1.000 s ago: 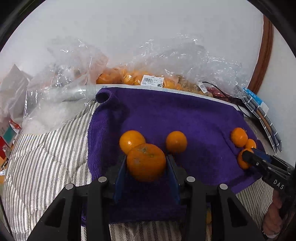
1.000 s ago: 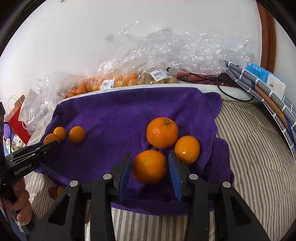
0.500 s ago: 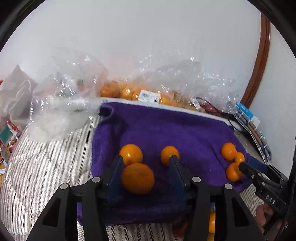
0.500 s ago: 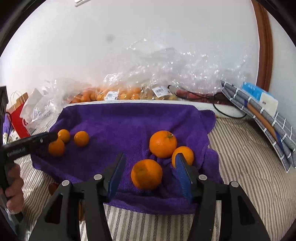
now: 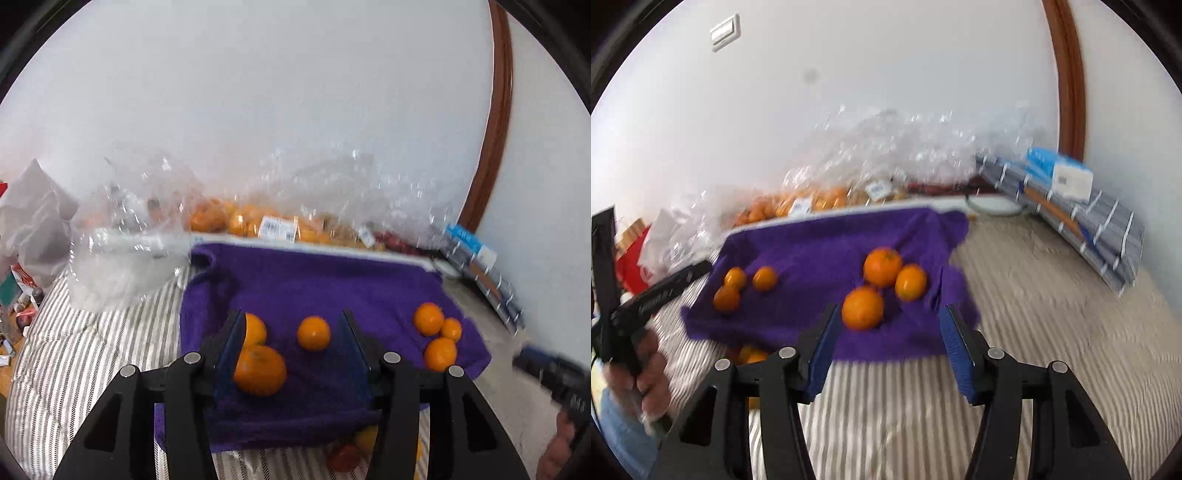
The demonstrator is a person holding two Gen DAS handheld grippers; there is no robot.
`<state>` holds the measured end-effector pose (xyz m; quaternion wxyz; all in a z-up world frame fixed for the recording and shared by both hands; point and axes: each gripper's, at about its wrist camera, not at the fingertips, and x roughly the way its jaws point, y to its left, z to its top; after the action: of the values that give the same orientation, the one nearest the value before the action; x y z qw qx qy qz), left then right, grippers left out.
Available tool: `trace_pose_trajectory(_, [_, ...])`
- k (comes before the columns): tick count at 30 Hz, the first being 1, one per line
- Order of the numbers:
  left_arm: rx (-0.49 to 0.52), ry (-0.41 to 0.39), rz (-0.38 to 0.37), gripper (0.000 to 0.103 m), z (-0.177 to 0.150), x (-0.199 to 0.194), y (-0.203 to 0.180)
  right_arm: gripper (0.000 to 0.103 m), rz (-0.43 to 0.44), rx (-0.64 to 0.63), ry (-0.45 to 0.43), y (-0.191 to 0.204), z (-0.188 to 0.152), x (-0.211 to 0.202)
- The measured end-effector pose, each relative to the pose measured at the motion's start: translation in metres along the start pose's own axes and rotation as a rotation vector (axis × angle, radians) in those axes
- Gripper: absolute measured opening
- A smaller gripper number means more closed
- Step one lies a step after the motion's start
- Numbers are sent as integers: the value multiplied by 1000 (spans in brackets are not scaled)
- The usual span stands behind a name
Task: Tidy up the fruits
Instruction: 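Open the right gripper to set the orange on the towel, then withdraw the right gripper and grasp a small yellow-green fruit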
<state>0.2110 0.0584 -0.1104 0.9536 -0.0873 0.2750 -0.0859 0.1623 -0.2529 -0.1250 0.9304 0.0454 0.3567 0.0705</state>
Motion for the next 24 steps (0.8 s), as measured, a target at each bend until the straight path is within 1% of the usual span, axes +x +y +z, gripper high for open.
trace_pose_trajectory(2, [0,-16,-17,49,1,-4,1,55,6,3,39,1,-10,-11])
trace_pose_trajectory(6, [-24,-16,-52,49,0,-8,6,55,-7,-20,47,5,-27,-32])
trace_pose_trajectory(10, [-3,-22,-45,49,-2,-14,3,54,5,16,84,6,-44,-36])
trace_pose_trajectory(11, [-2,-19,-44,49,-2,-16,2,51,3,23,97,8,-49,-34])
trace_pose_trajectory(12, [-8,-13,-32,49,-2,-17,2,49,-2,21,109,10,-53,-33])
trace_pose_trajectory(14, [-43,29,7,49,-4,-26,3,43,-13,-5,133,17,-56,-28])
trace_pose_trajectory(17, [-71,65,18,49,-17,-45,11,38,-1,-54,148,31,-59,-25])
trace_pose_trajectory(19, [-68,80,39,49,-27,-54,19,38,27,-67,146,42,-60,-22])
trace_pose_trajectory(22, [-53,109,111,49,-41,-61,33,38,64,-94,151,59,-63,-12])
trace_pose_trajectory(24, [-61,109,129,49,-49,-64,42,38,81,-113,164,70,-66,-2])
